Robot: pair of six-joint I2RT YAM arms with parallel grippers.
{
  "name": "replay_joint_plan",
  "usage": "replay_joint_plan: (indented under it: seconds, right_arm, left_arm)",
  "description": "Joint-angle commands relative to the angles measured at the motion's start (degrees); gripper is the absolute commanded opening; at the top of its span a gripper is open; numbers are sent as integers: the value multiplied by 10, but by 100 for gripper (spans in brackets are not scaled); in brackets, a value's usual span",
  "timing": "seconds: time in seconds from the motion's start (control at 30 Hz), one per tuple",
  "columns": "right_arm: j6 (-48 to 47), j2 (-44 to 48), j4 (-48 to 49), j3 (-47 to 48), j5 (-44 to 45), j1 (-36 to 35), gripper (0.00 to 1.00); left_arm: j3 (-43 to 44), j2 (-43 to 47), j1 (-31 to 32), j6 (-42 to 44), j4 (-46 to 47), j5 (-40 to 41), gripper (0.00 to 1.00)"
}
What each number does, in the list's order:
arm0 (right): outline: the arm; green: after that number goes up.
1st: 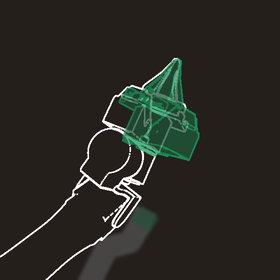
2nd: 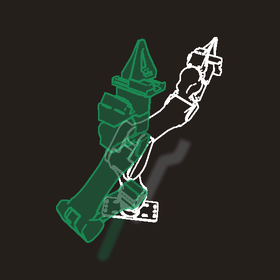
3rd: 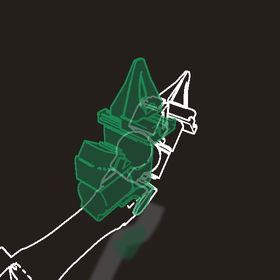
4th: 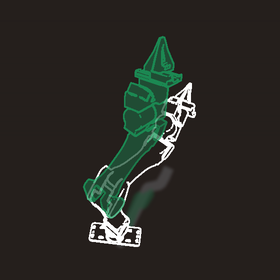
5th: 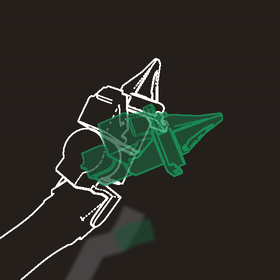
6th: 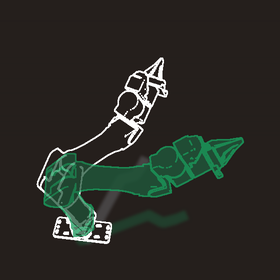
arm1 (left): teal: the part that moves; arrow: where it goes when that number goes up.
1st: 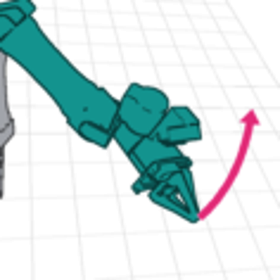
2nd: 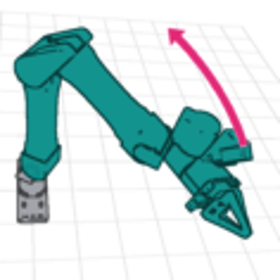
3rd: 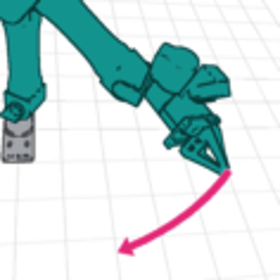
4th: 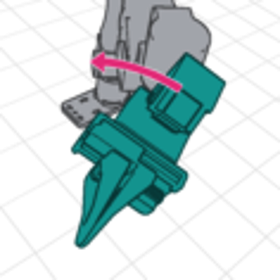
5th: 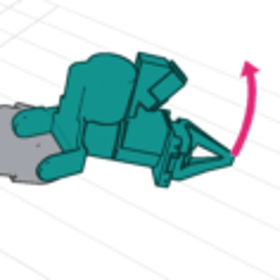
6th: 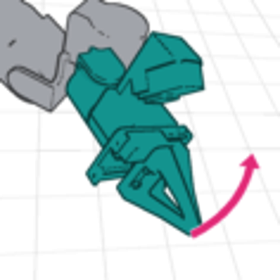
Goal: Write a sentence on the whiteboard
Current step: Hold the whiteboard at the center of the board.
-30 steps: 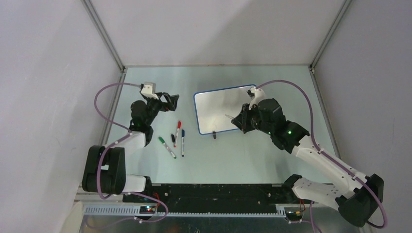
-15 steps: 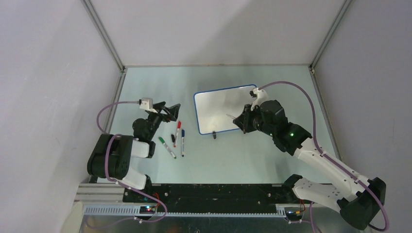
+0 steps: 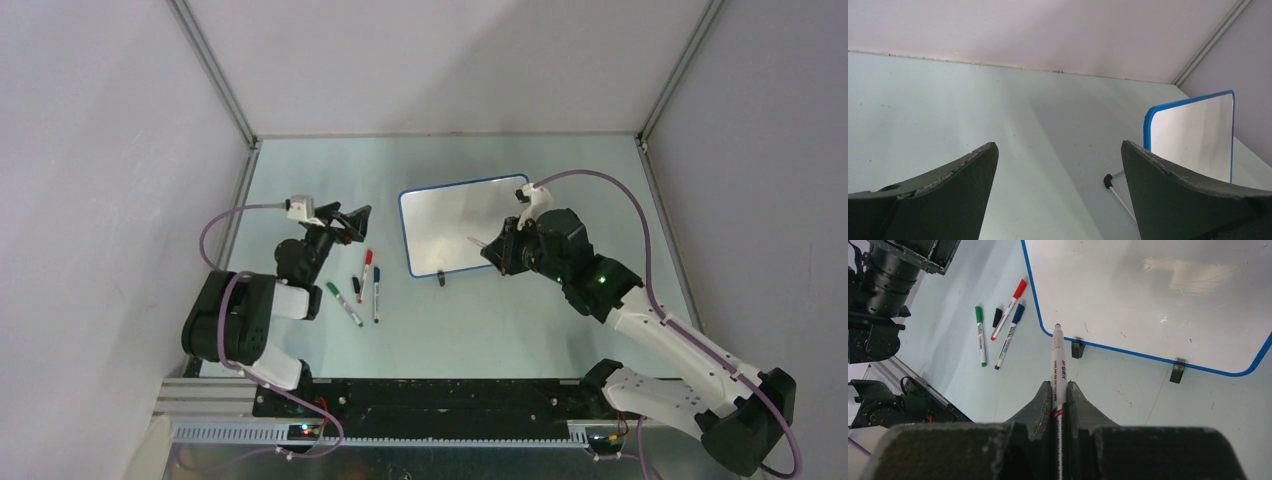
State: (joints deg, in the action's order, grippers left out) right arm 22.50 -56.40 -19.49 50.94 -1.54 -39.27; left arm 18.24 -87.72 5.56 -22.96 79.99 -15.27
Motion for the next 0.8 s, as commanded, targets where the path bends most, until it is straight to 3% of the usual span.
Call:
replay_joint_plan:
  seconds: [0.0,0.27,0.47,0.57,0.7,0.77]
  right_arm:
    - [10,13,17,-5,0,1,0]
    - [11,16,22,-8,-2,1,0]
    - [9,20,16,-8,0,1,0]
    - [8,24,13,-8,2,1,0]
    - [8,26,10,-8,4,1,0]
    - [8,26,11,-10,5,1,0]
  left_arm:
    - [13,-8,9,11,21,32,99]
    - [14,54,75,90,-88,154,99]
    - [-6,74,93,123,-80,197,99]
    - [0,64,92,121,-70,174,99]
    - [15,43,89,130,-55,75,99]
    - [20,48,89,136,-73,72,99]
